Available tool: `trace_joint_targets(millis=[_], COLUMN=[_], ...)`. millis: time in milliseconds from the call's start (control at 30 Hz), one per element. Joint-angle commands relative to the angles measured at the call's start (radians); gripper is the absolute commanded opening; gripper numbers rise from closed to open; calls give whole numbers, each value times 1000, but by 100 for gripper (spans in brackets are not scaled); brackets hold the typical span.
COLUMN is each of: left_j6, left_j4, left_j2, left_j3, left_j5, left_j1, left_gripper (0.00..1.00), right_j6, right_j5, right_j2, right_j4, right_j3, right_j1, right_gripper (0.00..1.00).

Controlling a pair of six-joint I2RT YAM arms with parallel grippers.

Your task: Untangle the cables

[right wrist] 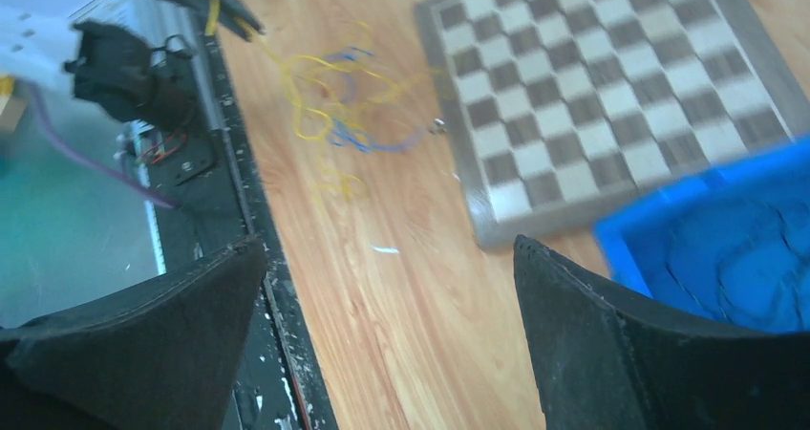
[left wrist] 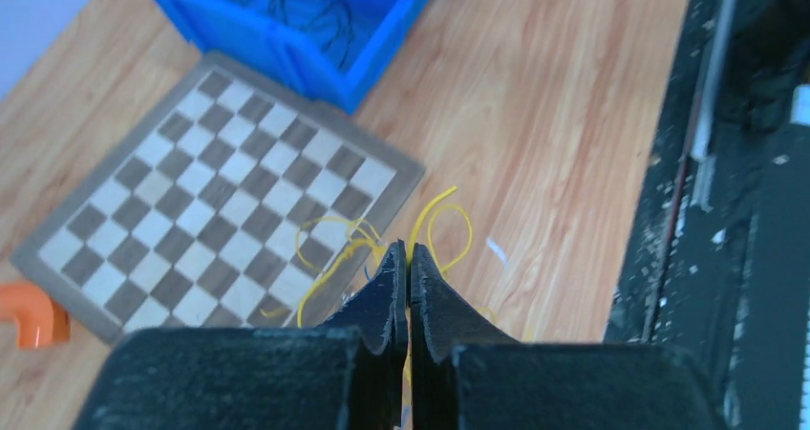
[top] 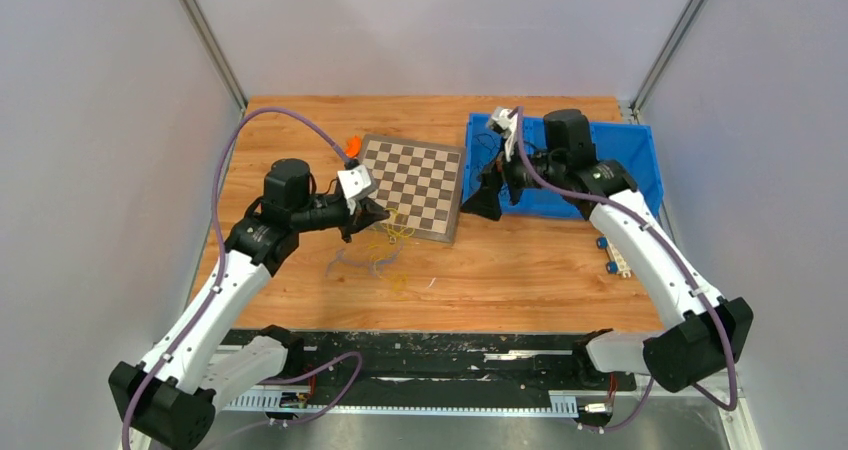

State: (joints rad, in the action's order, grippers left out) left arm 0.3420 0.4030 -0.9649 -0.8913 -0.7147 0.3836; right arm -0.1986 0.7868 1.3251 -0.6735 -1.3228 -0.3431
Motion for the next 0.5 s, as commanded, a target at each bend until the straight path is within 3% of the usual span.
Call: trace_joint_targets(millis=[0, 167, 367, 467], left_j6=[-217, -362, -484, -526], left_j4=[-39, -110, -159, -189], left_j2=[11, -9, -36, -42], left_j3=[-90, -168, -239, -255], left_j5=[-114, -197, -280, -280], left_j1=[26, 31, 49, 50], left_gripper=[0, 0, 0, 0], right_j6=[2, -34, -26, -17], right_j5=[61, -25, -104, -98], right_j2=[-77, -71, 17, 53], right_j4=[202, 310, 457, 504], right_j3=[33, 62, 89, 90], right_j1=[-149, -332, -397, -425], right_gripper=[100, 100, 99, 88])
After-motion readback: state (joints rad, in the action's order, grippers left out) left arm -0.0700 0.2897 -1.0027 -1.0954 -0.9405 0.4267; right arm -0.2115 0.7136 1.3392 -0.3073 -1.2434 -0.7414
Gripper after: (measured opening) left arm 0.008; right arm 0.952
